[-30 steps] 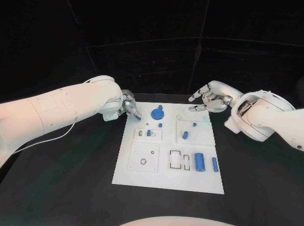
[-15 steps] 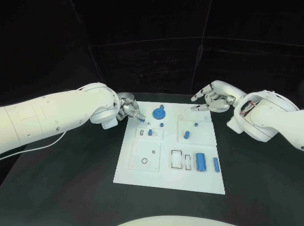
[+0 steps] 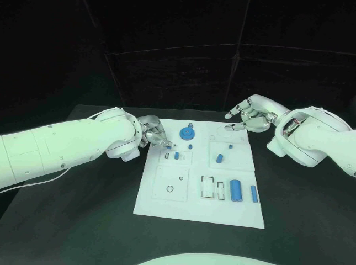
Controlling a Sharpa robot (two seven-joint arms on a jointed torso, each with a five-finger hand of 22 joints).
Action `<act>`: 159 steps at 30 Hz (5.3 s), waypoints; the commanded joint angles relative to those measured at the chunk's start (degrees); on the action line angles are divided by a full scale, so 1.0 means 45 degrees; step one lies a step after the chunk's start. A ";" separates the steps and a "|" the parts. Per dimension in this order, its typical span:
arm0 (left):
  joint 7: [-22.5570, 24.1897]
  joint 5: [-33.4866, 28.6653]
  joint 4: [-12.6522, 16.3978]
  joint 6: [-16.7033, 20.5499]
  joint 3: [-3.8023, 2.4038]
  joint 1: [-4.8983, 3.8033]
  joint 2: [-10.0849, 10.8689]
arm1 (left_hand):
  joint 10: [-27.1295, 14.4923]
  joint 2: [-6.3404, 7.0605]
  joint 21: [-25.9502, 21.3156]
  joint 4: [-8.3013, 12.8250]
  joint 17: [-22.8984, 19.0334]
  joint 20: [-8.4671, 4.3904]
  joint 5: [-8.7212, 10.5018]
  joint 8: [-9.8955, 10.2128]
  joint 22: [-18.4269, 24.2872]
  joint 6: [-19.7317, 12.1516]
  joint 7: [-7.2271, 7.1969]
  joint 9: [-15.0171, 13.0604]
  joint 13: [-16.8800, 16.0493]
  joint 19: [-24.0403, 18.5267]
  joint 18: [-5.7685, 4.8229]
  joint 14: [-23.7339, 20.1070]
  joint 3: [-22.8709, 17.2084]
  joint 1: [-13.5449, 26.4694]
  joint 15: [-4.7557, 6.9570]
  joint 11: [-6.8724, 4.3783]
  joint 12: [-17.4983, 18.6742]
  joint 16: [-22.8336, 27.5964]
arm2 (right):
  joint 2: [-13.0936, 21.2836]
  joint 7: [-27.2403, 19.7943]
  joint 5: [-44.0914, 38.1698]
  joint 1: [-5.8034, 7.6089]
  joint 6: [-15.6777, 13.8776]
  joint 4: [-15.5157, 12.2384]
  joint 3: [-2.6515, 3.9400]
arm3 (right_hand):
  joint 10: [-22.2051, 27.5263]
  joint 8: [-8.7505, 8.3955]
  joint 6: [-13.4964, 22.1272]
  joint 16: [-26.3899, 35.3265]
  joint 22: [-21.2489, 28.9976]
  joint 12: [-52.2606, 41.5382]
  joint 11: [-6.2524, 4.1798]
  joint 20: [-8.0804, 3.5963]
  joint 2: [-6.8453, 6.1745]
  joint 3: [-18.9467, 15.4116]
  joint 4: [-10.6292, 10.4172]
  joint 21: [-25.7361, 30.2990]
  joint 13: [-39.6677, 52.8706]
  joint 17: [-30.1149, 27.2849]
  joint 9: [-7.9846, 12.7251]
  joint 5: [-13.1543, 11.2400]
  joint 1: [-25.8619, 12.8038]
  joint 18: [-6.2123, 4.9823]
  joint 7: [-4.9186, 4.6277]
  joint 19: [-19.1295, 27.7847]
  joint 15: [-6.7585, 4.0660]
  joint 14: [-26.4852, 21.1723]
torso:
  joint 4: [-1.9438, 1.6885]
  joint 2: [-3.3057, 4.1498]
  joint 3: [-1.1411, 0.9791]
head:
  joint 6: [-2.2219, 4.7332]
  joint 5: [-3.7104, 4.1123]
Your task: Assemble the parts on the task board
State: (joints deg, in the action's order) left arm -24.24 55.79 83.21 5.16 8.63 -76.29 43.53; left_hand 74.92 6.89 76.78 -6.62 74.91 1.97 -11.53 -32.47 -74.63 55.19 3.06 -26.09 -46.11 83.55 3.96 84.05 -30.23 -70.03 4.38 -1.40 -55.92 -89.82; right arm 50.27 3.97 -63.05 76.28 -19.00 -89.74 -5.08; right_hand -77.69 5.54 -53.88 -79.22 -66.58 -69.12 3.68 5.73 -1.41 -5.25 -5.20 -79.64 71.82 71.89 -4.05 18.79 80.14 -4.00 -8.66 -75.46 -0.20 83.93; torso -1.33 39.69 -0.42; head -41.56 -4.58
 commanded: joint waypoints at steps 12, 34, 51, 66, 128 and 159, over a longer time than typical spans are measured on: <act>-0.0867 0.1559 0.0348 -0.0890 0.0146 0.0055 -0.0011 | 0.0297 0.0265 0.0008 0.1856 0.3354 -0.0059 -0.0329 -0.0133 -0.0044 0.0165 -0.0048 -0.0045 -0.0046 0.0052 -0.0041 0.1321 -0.2025 0.0084 0.0056 -0.0039 -0.0029 -0.0039 | -0.0009 -0.0090 -0.0041 0.0024 -0.0121 -0.0033 0.0008 | 0.0041 0.0077 -0.0115 0.0050 0.0014 0.0008 -0.0021 -0.0004 0.0045 -0.0039 -0.0035 0.0054 -0.0012 -0.0020 0.0002 0.0050 -0.0016 -0.0227 -0.0001 0.0110 -0.0104 0.0487 | 0.0009 0.0009 0.0000 | -0.0072 -0.0005; -0.1455 0.1815 -0.0074 -0.1163 0.0175 0.0081 -0.0443 | 0.0419 0.0388 0.0020 0.1899 0.3354 -0.0083 -0.1021 -0.0184 -0.0080 0.0224 -0.0069 -0.0071 -0.0032 0.0076 -0.0047 0.1321 -0.2120 0.0270 0.0077 -0.0062 -0.0019 -0.0039 | -0.0061 -0.0093 -0.0041 0.0023 -0.0111 -0.0011 0.0008 | 0.0052 0.0081 -0.0116 0.0052 0.0012 0.0024 -0.0023 -0.0006 0.0063 -0.0038 -0.0036 0.0056 -0.0027 -0.0018 0.0003 0.0071 0.0009 -0.0226 0.0000 0.0105 -0.0107 0.0488 | -0.0006 0.0015 -0.0007 | -0.0124 0.0081; -0.1471 0.1814 -0.0338 -0.1449 0.0320 0.0116 -0.0739 | 0.0435 0.0388 0.0029 0.1895 0.3354 -0.0083 -0.1041 -0.0187 -0.0092 0.0228 -0.0071 -0.0073 -0.0055 0.0080 -0.0050 0.1321 -0.2120 0.0286 0.0077 -0.0061 -0.0039 -0.0039 | -0.0093 -0.0130 -0.0041 0.0023 -0.0040 -0.0022 0.0008 | 0.0052 0.0081 -0.0115 0.0058 0.0022 0.0024 -0.0021 -0.0007 0.0064 -0.0045 -0.0043 0.0061 -0.0026 -0.0025 0.0004 0.0067 0.0004 -0.0228 -0.0001 0.0111 -0.0107 0.0487 | -0.0007 0.0006 -0.0014 | -0.0211 0.0089; -0.1697 0.1813 -0.0360 -0.1781 0.0358 0.0123 -0.0745 | 0.0432 0.0389 0.0056 0.1892 0.3354 -0.0083 -0.1059 -0.0192 -0.0124 0.0230 -0.0073 -0.0075 -0.0022 0.0093 -0.0058 0.1321 -0.2121 0.0299 0.0077 -0.0063 -0.0015 -0.0039 | -0.0056 -0.0153 -0.0041 0.0023 0.0012 -0.0056 0.0008 | 0.0052 0.0081 -0.0115 0.0058 0.0022 0.0024 -0.0021 -0.0007 0.0064 -0.0045 -0.0043 0.0061 -0.0026 -0.0025 0.0004 0.0067 0.0004 -0.0228 -0.0001 0.0111 -0.0107 0.0487 | -0.0011 0.0011 0.0005 | -0.0266 -0.0019; -0.1862 0.1665 -0.1044 -0.1966 0.0353 0.0118 -0.1171 | 0.0510 -0.0151 0.0066 -0.0469 0.3354 -0.0195 -0.0609 0.0246 -0.0361 0.0903 -0.0307 0.0404 0.0042 0.0171 -0.0092 0.1321 0.3619 0.1915 0.0190 -0.0201 -0.0209 -0.0039 | -0.0007 -0.0129 -0.0041 0.0025 -0.0083 -0.0106 0.0008 | 0.0100 0.0088 -0.0109 0.0281 0.0333 0.0102 -0.0017 -0.0010 0.0069 -0.0135 -0.0128 0.0218 -0.0098 -0.0348 0.0008 -0.0060 -0.0064 -0.0291 -0.0002 0.0299 -0.0106 0.0412 | -0.0004 0.0003 -0.0003 | -0.0340 -0.0008; 0.2220 -0.1073 -0.0639 0.2094 0.0327 -0.0065 -0.0367 | -0.2793 -0.0614 -0.5012 -0.1751 0.0453 0.0342 0.0480 0.1631 0.4181 -0.0840 0.0717 0.1311 0.3303 -0.2179 0.0943 0.0314 0.6042 -0.0528 -0.0480 0.0707 0.3190 0.1909 | -0.0002 -0.0097 -0.0041 0.0024 -0.0266 -0.0007 0.0008 | 0.0153 0.0056 -0.0037 0.0412 0.0514 0.0173 -0.0010 -0.0010 0.0070 -0.0171 -0.0150 0.0318 -0.0157 -0.0518 0.0022 -0.0070 -0.0047 -0.0327 -0.0013 0.0410 -0.0103 0.0363 | -0.0008 0.0010 -0.0015 | -0.0228 0.0135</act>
State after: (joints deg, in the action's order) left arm -20.62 54.82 80.53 10.00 10.11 -76.45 42.16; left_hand 63.61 4.21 57.44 -14.76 74.90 3.15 -9.32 -25.56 -58.60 51.96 6.04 -20.56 -31.95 75.32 7.58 83.96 -3.08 -71.38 2.61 1.38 -42.64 -82.98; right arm 50.23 3.81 -63.05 76.28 -19.50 -89.72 -5.08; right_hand -77.26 5.77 -53.88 -77.64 -64.32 -68.55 3.68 5.53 -1.41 -5.85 -5.80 -78.53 71.16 69.61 -4.00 18.79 80.14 -4.90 -8.66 -74.03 -0.21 83.93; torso -1.40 39.69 -0.46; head -42.68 -4.09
